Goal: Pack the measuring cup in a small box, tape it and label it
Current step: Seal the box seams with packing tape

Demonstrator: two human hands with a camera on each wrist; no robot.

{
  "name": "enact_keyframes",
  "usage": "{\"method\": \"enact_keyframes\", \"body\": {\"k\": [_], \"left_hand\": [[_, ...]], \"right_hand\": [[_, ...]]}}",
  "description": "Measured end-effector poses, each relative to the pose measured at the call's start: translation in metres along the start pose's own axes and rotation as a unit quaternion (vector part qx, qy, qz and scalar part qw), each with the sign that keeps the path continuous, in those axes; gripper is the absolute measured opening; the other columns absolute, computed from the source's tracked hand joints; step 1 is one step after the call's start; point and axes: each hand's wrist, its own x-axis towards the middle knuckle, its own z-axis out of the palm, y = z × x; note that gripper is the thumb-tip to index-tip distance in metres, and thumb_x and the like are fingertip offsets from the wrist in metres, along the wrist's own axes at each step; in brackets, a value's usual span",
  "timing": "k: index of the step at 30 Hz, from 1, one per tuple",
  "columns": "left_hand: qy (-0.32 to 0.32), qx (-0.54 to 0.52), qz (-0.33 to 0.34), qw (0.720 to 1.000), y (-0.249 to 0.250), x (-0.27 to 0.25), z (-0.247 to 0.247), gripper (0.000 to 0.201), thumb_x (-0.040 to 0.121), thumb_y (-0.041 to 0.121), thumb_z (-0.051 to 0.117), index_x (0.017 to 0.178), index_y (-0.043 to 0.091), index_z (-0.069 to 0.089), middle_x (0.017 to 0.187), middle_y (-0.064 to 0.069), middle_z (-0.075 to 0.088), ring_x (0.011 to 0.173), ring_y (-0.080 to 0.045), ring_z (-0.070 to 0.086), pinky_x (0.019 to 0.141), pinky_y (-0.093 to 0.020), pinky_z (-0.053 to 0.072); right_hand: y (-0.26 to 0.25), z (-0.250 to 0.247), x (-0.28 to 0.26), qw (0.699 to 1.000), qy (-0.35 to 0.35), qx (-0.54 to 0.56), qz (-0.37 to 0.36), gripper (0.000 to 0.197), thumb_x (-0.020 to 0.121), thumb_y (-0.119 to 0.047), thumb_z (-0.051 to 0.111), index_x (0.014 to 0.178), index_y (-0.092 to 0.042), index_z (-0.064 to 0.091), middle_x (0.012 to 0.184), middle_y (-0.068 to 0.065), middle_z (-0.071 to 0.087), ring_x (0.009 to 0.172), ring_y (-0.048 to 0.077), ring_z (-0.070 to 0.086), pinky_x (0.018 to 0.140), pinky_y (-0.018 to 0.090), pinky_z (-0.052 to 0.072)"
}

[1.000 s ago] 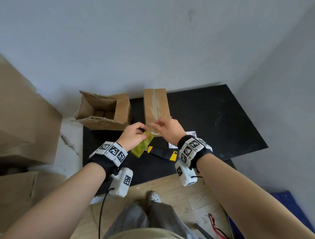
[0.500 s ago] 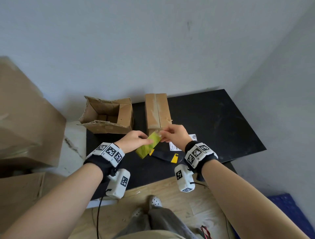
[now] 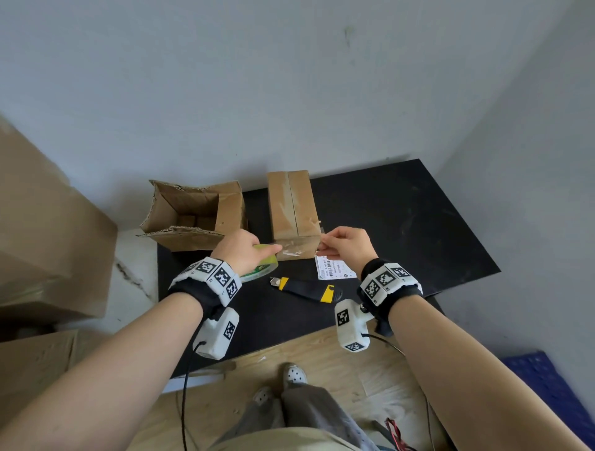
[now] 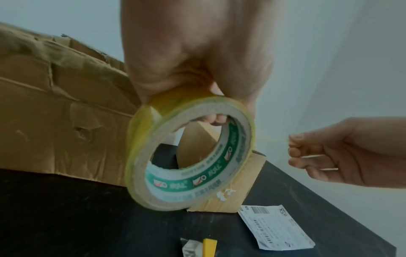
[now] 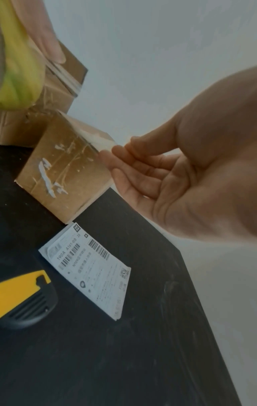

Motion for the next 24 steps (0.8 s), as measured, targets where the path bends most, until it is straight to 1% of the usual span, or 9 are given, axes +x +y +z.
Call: {"method": "enact_keyframes", "body": {"k": [2, 5, 7, 9, 11, 13, 16, 20, 24], "left_hand": [[0.012, -0.025, 0.021, 0.999, 0.001, 0.004, 0.0, 0.063, 0.078, 0.056, 0.063, 0.045, 0.015, 0.03, 0.046, -0.002, 0.025, 0.046, -0.019, 0.031, 0.051, -0.032, 0.025], [0.026, -0.035, 0.06, 0.997, 0.0, 0.008, 0.0, 0.061, 0.084, 0.047, 0.061, 0.043, 0.012, 0.033, 0.043, -0.002, 0.027, 0.045, -0.019, 0.031, 0.051, -0.03, 0.024], [0.035, 0.002, 0.049, 0.998, 0.0, 0.01, -0.001, 0.061, 0.085, 0.047, 0.06, 0.042, 0.012, 0.034, 0.044, -0.003, 0.027, 0.045, -0.019, 0.032, 0.051, -0.03, 0.025], [0.043, 0.034, 0.018, 0.998, 0.002, 0.013, 0.0, 0.062, 0.083, 0.054, 0.059, 0.043, 0.013, 0.033, 0.045, -0.004, 0.03, 0.045, -0.02, 0.034, 0.05, -0.031, 0.026], [0.045, 0.044, 0.002, 0.998, 0.002, 0.016, 0.002, 0.062, 0.083, 0.057, 0.057, 0.045, 0.013, 0.036, 0.048, -0.006, 0.037, 0.047, -0.021, 0.04, 0.049, -0.03, 0.029], [0.053, 0.044, -0.007, 0.998, 0.002, 0.017, 0.004, 0.061, 0.084, 0.056, 0.056, 0.046, 0.012, 0.038, 0.05, -0.005, 0.039, 0.049, -0.02, 0.041, 0.047, -0.027, 0.028], [0.076, 0.025, -0.01, 0.997, 0.0, 0.017, 0.004, 0.062, 0.085, 0.051, 0.057, 0.044, 0.011, 0.035, 0.048, -0.004, 0.034, 0.048, -0.017, 0.037, 0.046, -0.028, 0.024], [0.09, 0.01, -0.008, 0.996, -0.004, 0.022, 0.001, 0.063, 0.085, 0.049, 0.059, 0.042, 0.012, 0.034, 0.045, -0.004, 0.034, 0.047, -0.019, 0.038, 0.048, -0.028, 0.027], [0.091, 0.01, -0.001, 0.996, 0.001, 0.025, 0.0, 0.063, 0.084, 0.049, 0.06, 0.04, 0.012, 0.036, 0.042, -0.003, 0.032, 0.045, -0.018, 0.039, 0.047, -0.027, 0.028]], "right_hand": [[0.003, -0.002, 0.0, 0.999, 0.017, 0.026, 0.012, 0.015, 0.092, -0.006, 0.057, 0.077, -0.005, 0.06, 0.072, 0.007, 0.065, 0.058, 0.011, 0.068, 0.063, 0.02, 0.055], [0.006, -0.008, 0.002, 0.997, 0.031, 0.059, 0.027, 0.015, 0.092, -0.007, 0.057, 0.077, -0.005, 0.061, 0.072, 0.008, 0.065, 0.062, 0.013, 0.068, 0.063, 0.019, 0.056], [0.006, -0.01, 0.002, 0.997, 0.03, 0.068, 0.026, 0.015, 0.091, -0.006, 0.057, 0.077, -0.004, 0.062, 0.073, 0.009, 0.066, 0.064, 0.015, 0.069, 0.063, 0.019, 0.057], [0.004, -0.012, 0.002, 0.996, 0.033, 0.074, 0.025, 0.015, 0.092, -0.006, 0.057, 0.078, -0.003, 0.062, 0.074, 0.01, 0.066, 0.068, 0.017, 0.068, 0.065, 0.02, 0.057], [0.002, -0.013, 0.004, 0.997, 0.028, 0.072, 0.029, 0.013, 0.092, -0.006, 0.057, 0.08, -0.002, 0.063, 0.075, 0.01, 0.066, 0.069, 0.018, 0.068, 0.064, 0.02, 0.057], [0.001, -0.011, 0.007, 0.998, 0.019, 0.048, 0.035, 0.013, 0.092, -0.007, 0.057, 0.081, -0.003, 0.063, 0.076, 0.01, 0.066, 0.069, 0.017, 0.068, 0.065, 0.02, 0.057], [0.003, -0.007, 0.012, 0.998, 0.02, 0.02, 0.047, 0.015, 0.091, -0.009, 0.058, 0.079, -0.003, 0.063, 0.073, 0.008, 0.066, 0.066, 0.015, 0.068, 0.063, 0.019, 0.056], [0.008, 0.0, 0.018, 0.998, 0.029, 0.013, 0.046, 0.019, 0.091, -0.016, 0.061, 0.075, -0.005, 0.063, 0.07, 0.006, 0.067, 0.056, 0.007, 0.067, 0.059, 0.017, 0.056], [0.011, 0.001, 0.022, 0.998, 0.044, 0.027, 0.047, 0.021, 0.091, -0.017, 0.061, 0.074, -0.005, 0.062, 0.069, 0.007, 0.065, 0.054, 0.008, 0.066, 0.055, 0.016, 0.054]]}}
